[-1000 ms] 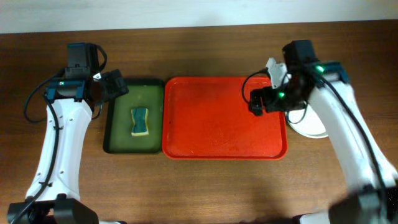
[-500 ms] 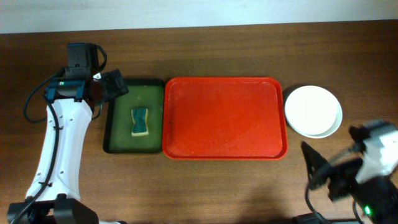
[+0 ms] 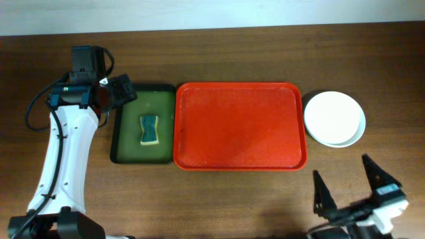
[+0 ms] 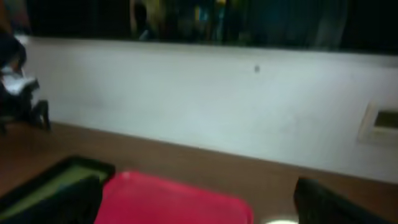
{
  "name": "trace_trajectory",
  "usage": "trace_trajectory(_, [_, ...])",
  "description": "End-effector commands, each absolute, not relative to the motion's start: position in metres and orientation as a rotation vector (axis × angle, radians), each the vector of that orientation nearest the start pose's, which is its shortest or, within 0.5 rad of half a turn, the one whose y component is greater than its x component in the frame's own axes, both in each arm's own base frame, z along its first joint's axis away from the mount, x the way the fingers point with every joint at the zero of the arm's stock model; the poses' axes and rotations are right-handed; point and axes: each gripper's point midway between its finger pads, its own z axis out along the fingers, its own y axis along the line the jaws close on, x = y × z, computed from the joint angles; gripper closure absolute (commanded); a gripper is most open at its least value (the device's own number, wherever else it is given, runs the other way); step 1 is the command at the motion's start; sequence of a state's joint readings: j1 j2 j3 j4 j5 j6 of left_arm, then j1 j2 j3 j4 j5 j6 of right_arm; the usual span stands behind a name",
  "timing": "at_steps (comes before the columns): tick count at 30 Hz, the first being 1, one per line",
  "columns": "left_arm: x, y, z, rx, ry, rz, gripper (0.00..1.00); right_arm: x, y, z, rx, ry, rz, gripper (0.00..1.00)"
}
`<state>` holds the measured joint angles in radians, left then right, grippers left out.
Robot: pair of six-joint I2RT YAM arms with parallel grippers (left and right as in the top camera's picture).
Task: Clean dirty plates on tray and stack at the side
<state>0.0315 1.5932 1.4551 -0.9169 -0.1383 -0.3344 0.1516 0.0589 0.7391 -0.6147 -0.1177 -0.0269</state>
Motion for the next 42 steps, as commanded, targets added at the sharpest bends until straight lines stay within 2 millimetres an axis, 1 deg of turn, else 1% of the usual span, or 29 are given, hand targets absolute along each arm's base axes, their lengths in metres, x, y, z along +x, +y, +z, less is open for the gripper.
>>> trace_trajectory(1, [0.397, 0.037, 0.191, -0.536, 2.552, 0.068, 0.01, 0.167, 0.047, 0.336, -0.227, 1.399, 0.193, 0.02])
trace_trajectory(4, [0.397, 0.037, 0.191, -0.536, 2.552, 0.068, 0.00, 0.187, 0.050, 0.331, -0.221, 1.297, 0.190, 0.02])
trace_trajectory(7, [0.397, 0.037, 0.191, -0.536, 2.552, 0.068, 0.01, 0.199, 0.050, 0.320, -0.212, 1.259, 0.179, 0.02])
trace_trajectory(9, [0.397, 0.037, 0.191, -0.536, 2.553, 0.068, 0.01, 0.208, 0.046, 0.307, -0.195, 1.256, 0.157, 0.02])
trace_trajectory(13, [0.397, 0.037, 0.191, -0.536, 2.552, 0.068, 0.00, 0.219, 0.029, 0.293, -0.139, 1.212, 0.091, 0.01])
trace_trajectory(17, [0.397, 0.037, 0.191, -0.536, 2.552, 0.068, 0.01, 0.232, 0.016, 0.257, -0.096, 1.284, 0.055, 0.01])
trace_trajectory(20, [0.397, 0.037, 0.191, -0.536, 2.552, 0.068, 0.01, 0.242, 0.009, 0.222, -0.067, 1.377, 0.043, 0.02])
trace_trajectory(22, [0.397, 0.037, 0.191, -0.536, 2.552, 0.068, 0.01, 0.244, 0.004, 0.212, -0.047, 1.421, 0.033, 0.01])
trace_trajectory(26, [0.397, 0.037, 0.191, -0.536, 2.552, 0.068, 0.00, 0.246, 0.000, 0.158, -0.013, 1.641, 0.034, 0.02])
trace_trajectory(42, [0.397, 0.037, 0.191, -0.536, 2.552, 0.068, 0.01, 0.246, -0.001, 0.158, -0.011, 1.641, 0.033, 0.02])
